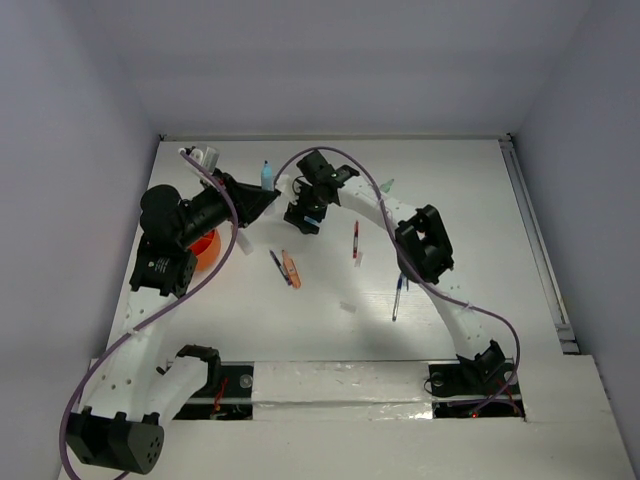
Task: Sort the stationery into containers
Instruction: Close the pen cap on the pen.
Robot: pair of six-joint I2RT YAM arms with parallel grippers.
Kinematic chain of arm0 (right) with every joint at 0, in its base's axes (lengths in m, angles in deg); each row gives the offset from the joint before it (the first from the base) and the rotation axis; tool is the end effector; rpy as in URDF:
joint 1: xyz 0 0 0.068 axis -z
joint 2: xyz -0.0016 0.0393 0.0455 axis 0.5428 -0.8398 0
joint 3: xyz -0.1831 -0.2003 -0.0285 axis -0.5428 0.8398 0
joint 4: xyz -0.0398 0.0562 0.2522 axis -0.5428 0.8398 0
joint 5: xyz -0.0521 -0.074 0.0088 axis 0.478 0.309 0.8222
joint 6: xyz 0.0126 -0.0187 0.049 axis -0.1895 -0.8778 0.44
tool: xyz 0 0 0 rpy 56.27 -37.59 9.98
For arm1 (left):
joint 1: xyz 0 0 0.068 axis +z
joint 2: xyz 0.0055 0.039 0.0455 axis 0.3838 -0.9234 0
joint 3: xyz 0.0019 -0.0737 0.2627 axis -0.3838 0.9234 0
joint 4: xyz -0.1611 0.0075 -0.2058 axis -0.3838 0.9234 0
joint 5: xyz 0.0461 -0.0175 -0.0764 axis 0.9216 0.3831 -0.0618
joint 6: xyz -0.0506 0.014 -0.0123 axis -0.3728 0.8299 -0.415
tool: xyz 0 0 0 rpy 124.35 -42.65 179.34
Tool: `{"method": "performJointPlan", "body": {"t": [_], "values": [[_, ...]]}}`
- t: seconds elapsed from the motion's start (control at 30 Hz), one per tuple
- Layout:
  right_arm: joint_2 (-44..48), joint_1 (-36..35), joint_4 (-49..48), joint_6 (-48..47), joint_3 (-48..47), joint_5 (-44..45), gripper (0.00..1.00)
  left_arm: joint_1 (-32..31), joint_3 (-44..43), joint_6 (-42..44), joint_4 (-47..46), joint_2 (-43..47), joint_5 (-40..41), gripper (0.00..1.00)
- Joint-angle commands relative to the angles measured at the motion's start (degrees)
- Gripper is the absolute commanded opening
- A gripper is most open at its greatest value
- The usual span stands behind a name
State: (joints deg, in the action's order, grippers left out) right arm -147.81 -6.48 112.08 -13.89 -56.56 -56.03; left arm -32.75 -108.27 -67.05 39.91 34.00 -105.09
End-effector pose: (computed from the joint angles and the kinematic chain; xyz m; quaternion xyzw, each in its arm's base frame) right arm 0.4083 0.3481 0.1832 -0.6218 0.7209 0.1439 0.2701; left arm 0.1856 -0.0564 0.4055 0.1887 0.6367 -0.4145 0.6223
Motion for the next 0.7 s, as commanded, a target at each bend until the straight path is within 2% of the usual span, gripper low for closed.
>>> {"method": "performJointPlan", "body": {"t": [0.0,0.23,0.33,0.37,0.43,0.47,0.57,0.63,0.67], "values": [[-1.2,-1.2,1.9,-3.9,-3.2,2.4,0.79,-0.2,-2.7,1.0,-2.1,-0.1,0.4,0.0],[-2.4,-1.3,-0.1,-2.3,-2.9,4.7,0.59,-0.2,-2.1,1.4,-2.3,-0.3,0.6,0.0],[-1.9,-1.3,-1.8,-0.9,-1.1,5.4,0.44,-0.2,-1.5,1.5,-2.5,-0.3,0.9,0.0],[-1.0,-1.3,-3.2,-0.7,-0.3,5.6,0.36,-0.2,-1.3,1.5,-2.6,-0.3,0.9,0.0],[-0.1,-1.3,-4.1,0.3,2.2,5.7,0.33,-0.2,-0.8,1.4,-2.9,-0.3,0.9,0.0],[0.4,-1.3,-5.2,0.7,2.9,5.6,0.21,-0.2,-0.6,1.1,-3.0,-0.2,0.9,0.0],[3.0,-1.3,-9.2,3.7,6.4,5.7,0.07,-0.2,0.2,0.8,-3.3,-0.2,0.7,0.0],[6.1,-1.3,-11.8,7.0,9.9,6.3,0.0,-0.2,1.2,0.1,-4.1,-0.1,0.5,0.0],[7.3,-1.3,-14.7,7.9,11.3,6.3,0.0,-0.2,1.7,-0.3,-4.8,-0.1,0.4,0.0]]}}
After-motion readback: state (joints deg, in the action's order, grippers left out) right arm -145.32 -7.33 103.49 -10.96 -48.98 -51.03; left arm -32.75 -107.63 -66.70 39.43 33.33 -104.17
